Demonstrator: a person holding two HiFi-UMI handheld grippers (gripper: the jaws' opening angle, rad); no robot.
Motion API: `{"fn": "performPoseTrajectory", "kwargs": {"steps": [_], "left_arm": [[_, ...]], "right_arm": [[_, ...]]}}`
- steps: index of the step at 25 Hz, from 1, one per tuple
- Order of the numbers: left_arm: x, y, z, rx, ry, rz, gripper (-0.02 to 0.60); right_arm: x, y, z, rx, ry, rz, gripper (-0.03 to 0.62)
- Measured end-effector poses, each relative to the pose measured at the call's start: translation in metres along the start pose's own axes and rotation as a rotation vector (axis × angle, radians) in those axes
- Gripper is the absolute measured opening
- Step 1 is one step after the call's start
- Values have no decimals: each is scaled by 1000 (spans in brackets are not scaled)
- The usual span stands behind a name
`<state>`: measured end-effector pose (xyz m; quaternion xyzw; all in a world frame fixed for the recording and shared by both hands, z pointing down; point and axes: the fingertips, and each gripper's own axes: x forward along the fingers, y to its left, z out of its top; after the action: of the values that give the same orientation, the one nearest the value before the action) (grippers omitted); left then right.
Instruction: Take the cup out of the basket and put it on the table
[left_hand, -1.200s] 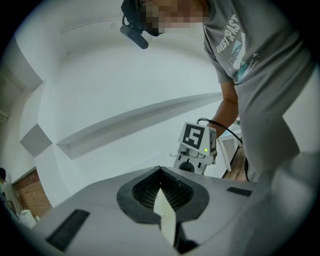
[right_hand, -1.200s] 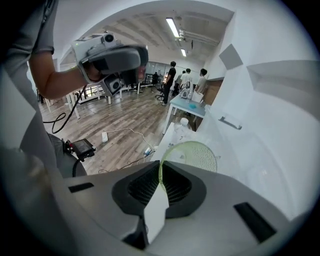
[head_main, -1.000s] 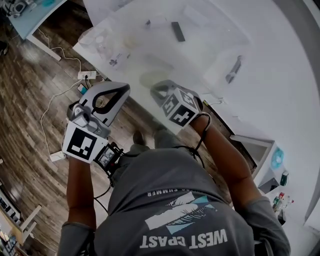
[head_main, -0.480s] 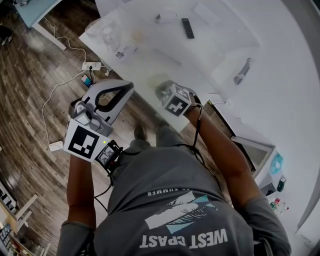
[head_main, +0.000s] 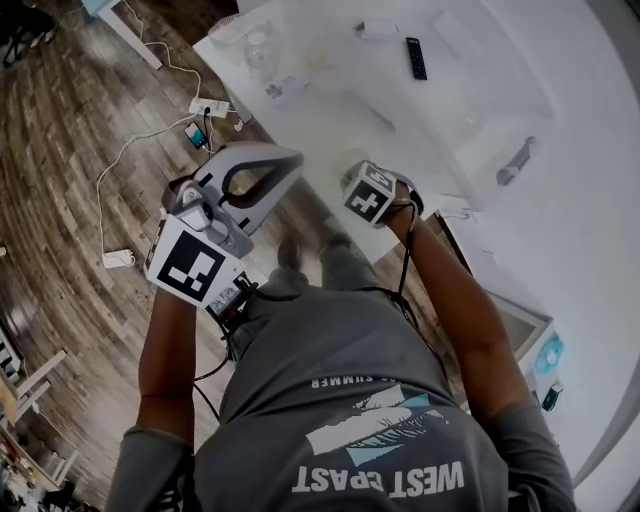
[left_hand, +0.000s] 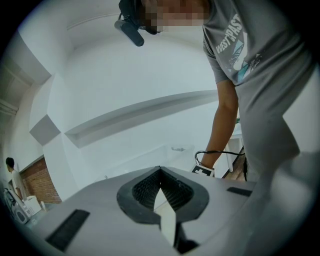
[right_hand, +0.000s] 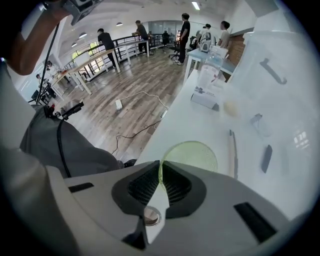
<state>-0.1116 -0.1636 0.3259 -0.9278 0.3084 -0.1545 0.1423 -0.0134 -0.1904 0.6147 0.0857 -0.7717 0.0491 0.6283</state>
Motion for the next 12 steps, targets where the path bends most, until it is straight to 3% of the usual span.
{"fn": "performPoseTrajectory", "kwargs": {"steps": [8,12], "left_arm": [[-1,-4,-3,-7,6,5,8],[-1,-3,-5,-7,8,4,8]], "right_arm": [[3,-10,-3,-85,110,-29,30],[3,-14,-3,-111,116,-49,39]]}}
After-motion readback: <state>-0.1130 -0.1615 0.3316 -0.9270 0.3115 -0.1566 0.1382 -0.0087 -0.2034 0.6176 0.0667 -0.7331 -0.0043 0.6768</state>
